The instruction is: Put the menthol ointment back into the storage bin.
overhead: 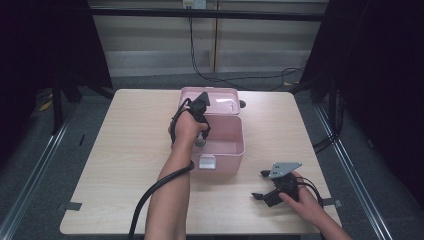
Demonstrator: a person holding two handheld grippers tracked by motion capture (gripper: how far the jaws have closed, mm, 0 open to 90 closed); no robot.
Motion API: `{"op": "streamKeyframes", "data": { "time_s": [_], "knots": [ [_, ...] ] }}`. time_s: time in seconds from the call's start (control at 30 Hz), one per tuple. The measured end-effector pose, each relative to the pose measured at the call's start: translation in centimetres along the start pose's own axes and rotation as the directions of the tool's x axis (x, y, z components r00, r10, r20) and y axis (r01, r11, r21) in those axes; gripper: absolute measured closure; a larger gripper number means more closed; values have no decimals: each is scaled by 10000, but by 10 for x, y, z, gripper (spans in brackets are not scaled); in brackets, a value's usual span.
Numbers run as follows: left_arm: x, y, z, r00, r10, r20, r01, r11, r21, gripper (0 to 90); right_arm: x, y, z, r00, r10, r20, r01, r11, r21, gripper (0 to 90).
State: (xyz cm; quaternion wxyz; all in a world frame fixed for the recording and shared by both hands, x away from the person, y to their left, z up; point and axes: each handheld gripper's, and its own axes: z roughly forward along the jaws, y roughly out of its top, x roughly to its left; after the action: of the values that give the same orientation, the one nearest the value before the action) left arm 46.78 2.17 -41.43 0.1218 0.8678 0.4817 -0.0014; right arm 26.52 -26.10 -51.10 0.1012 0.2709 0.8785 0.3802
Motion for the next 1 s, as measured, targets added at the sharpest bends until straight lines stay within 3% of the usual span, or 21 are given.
{"op": "streamKeyframes", "data": {
  "time_s": [1.0],
  "knots": [
    [-1, 1, 14, 9998, 156, -127, -158, 9997, -168, 504, 0, 0, 0, 10000, -13, 18, 13, 10000, 4, 115]
  ]
}}
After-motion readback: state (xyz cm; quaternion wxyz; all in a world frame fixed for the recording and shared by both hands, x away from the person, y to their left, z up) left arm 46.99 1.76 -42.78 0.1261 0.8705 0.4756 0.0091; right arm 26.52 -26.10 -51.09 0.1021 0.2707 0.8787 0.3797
